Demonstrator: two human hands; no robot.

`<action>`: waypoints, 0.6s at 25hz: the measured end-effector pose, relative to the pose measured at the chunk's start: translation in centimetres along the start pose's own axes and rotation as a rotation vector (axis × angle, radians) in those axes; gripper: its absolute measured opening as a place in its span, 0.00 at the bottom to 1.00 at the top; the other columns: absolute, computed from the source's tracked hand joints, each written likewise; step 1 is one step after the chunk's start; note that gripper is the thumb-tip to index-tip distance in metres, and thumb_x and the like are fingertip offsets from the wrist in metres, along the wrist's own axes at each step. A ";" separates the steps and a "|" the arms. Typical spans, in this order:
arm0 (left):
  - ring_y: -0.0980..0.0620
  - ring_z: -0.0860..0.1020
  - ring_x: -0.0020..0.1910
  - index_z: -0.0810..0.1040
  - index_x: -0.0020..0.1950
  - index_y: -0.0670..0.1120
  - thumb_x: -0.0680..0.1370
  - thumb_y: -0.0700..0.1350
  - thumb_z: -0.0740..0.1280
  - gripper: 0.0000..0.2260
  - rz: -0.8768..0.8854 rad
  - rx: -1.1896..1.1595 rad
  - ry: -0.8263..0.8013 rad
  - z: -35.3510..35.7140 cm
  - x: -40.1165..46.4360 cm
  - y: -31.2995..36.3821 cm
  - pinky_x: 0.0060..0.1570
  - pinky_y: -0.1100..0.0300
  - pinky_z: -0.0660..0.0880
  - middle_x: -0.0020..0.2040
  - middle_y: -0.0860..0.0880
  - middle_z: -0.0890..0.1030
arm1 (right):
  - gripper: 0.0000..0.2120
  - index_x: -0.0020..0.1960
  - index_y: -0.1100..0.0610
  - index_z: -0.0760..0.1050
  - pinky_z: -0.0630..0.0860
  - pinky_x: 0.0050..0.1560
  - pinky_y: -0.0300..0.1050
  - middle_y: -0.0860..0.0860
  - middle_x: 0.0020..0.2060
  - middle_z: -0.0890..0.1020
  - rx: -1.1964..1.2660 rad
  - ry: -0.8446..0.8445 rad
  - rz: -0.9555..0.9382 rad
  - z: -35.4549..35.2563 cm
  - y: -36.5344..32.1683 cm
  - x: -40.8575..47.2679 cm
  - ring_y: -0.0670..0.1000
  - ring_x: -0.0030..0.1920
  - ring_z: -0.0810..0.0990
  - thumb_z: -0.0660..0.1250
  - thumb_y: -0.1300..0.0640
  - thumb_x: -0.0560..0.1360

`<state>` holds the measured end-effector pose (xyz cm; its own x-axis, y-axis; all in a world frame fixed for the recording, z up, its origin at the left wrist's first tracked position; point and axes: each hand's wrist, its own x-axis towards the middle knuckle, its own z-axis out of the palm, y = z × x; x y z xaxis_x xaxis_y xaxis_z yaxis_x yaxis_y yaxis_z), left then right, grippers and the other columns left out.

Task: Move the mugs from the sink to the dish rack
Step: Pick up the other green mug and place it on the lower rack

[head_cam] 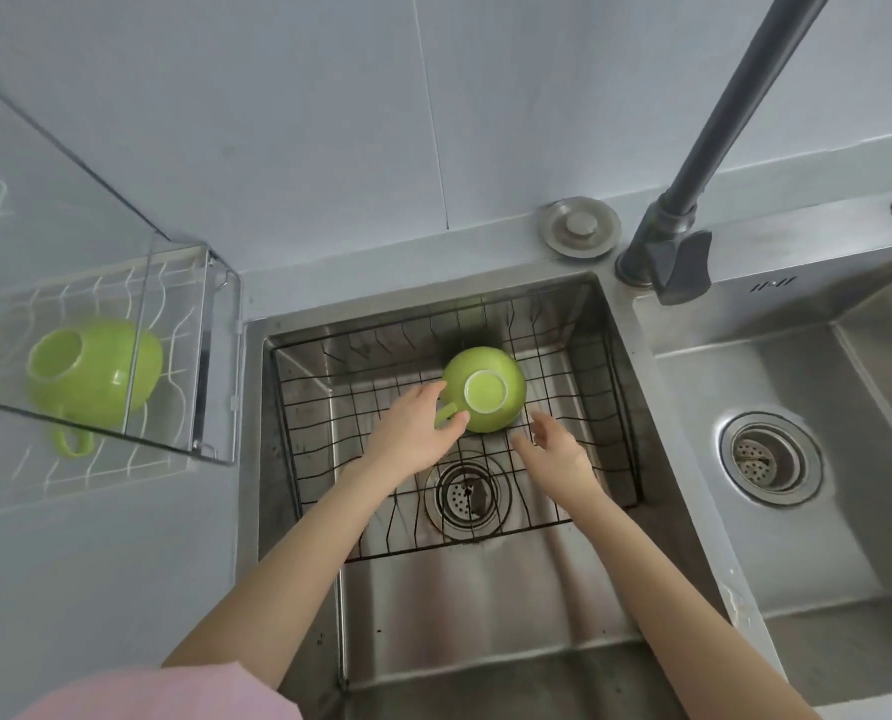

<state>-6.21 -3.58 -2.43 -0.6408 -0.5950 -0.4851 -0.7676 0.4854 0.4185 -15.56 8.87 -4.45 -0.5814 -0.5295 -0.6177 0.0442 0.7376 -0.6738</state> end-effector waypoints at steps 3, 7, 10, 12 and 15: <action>0.46 0.65 0.71 0.59 0.73 0.44 0.76 0.53 0.61 0.28 -0.049 -0.109 -0.011 1.3 2.3 0.0 0.69 0.52 0.63 0.73 0.43 0.65 | 0.19 0.66 0.64 0.67 0.67 0.65 0.48 0.59 0.63 0.76 0.147 0.031 0.075 0.6 -0.2 2.0 0.57 0.64 0.73 0.60 0.57 0.77; 0.45 0.64 0.71 0.58 0.73 0.42 0.76 0.53 0.62 0.30 -0.104 -0.171 0.009 2.4 4.4 -0.1 0.69 0.52 0.62 0.72 0.42 0.64 | 0.16 0.60 0.68 0.71 0.72 0.46 0.42 0.63 0.55 0.79 0.273 0.060 0.129 1.8 -0.1 4.2 0.55 0.50 0.75 0.60 0.59 0.77; 0.44 0.65 0.69 0.58 0.73 0.42 0.76 0.53 0.62 0.29 -0.128 -0.208 0.018 2.7 5.8 -0.3 0.68 0.51 0.64 0.71 0.41 0.64 | 0.17 0.60 0.67 0.72 0.65 0.36 0.36 0.56 0.49 0.78 0.286 0.061 0.158 2.3 -0.1 5.6 0.51 0.48 0.73 0.61 0.56 0.77; 0.43 0.66 0.69 0.58 0.72 0.42 0.76 0.52 0.63 0.29 -0.141 -0.242 0.019 2.8 6.5 -0.5 0.68 0.52 0.64 0.70 0.40 0.64 | 0.18 0.61 0.64 0.72 0.65 0.40 0.36 0.54 0.48 0.77 0.311 0.063 0.168 2.5 0.2 6.1 0.53 0.51 0.74 0.61 0.55 0.77; 0.44 0.65 0.69 0.59 0.72 0.42 0.75 0.50 0.64 0.29 -0.141 -0.301 0.012 2.9 6.9 -0.6 0.69 0.53 0.63 0.71 0.41 0.64 | 0.17 0.61 0.64 0.73 0.68 0.32 0.30 0.58 0.53 0.80 0.353 0.091 0.153 2.8 0.7 6.1 0.50 0.50 0.75 0.62 0.55 0.76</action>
<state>-10.21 -6.13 -8.24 -0.5266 -0.6510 -0.5467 -0.8094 0.1872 0.5567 -16.79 4.96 -9.83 -0.6156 -0.3737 -0.6938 0.4029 0.6073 -0.6847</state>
